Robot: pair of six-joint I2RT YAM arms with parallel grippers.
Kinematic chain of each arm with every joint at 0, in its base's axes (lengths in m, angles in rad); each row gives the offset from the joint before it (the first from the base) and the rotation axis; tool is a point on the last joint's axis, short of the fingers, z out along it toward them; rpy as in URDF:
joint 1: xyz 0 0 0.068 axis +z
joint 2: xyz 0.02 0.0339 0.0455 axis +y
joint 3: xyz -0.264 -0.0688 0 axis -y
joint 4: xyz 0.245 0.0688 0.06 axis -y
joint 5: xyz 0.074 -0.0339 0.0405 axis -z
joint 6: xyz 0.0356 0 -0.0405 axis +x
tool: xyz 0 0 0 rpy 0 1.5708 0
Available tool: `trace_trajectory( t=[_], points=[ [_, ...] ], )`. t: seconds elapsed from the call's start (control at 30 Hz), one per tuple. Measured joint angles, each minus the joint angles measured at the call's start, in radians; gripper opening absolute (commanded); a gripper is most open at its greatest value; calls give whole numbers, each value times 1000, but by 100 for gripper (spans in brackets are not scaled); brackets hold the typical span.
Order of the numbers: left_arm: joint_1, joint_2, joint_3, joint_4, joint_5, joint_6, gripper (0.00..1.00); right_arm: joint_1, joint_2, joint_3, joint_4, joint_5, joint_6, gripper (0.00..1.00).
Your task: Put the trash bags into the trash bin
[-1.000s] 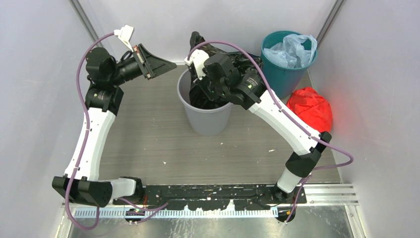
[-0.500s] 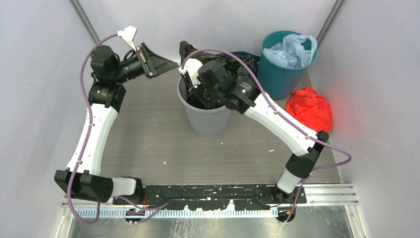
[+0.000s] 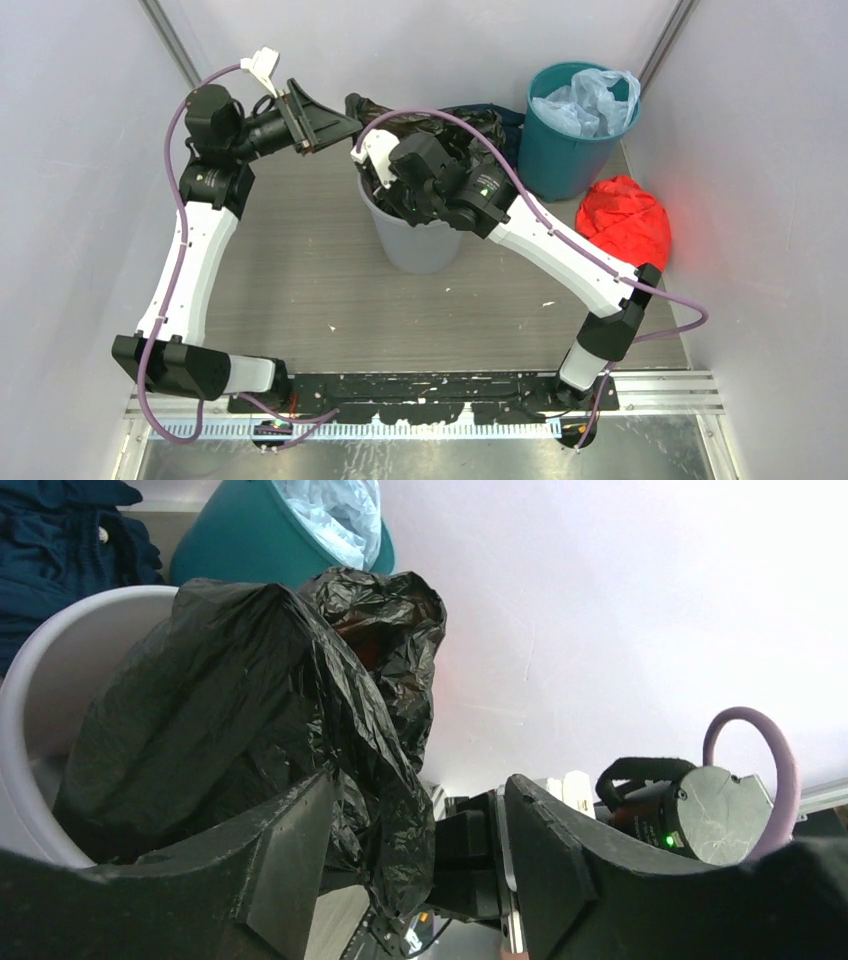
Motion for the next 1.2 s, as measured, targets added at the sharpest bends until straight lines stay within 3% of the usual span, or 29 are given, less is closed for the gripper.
trace_trajectory(
  t=[0.4,0.47,0.5,0.53,0.6,0.63,0.87,1.03,1.2],
  points=[
    [0,13,102,-248,-57,173,69,58,29,13,-22,41,1,1],
    [0,18,103,-269,-65,189,65,68,33,13,-27,48,3,1],
    [0,23,103,-279,-68,198,59,73,34,13,-27,51,4,1],
    [0,29,103,-287,-73,202,44,76,35,13,-27,53,5,1],
    [0,42,103,-301,-80,205,4,85,35,12,-27,61,11,1],
    [0,48,103,-308,-83,206,0,88,35,12,-27,64,15,3],
    [0,51,103,-354,-94,250,0,97,35,9,-33,60,57,24],
    [0,31,103,-403,-115,283,0,97,21,0,-34,39,98,51],
    [0,19,103,-414,-125,300,0,97,-41,0,-31,50,157,66]
  ],
)
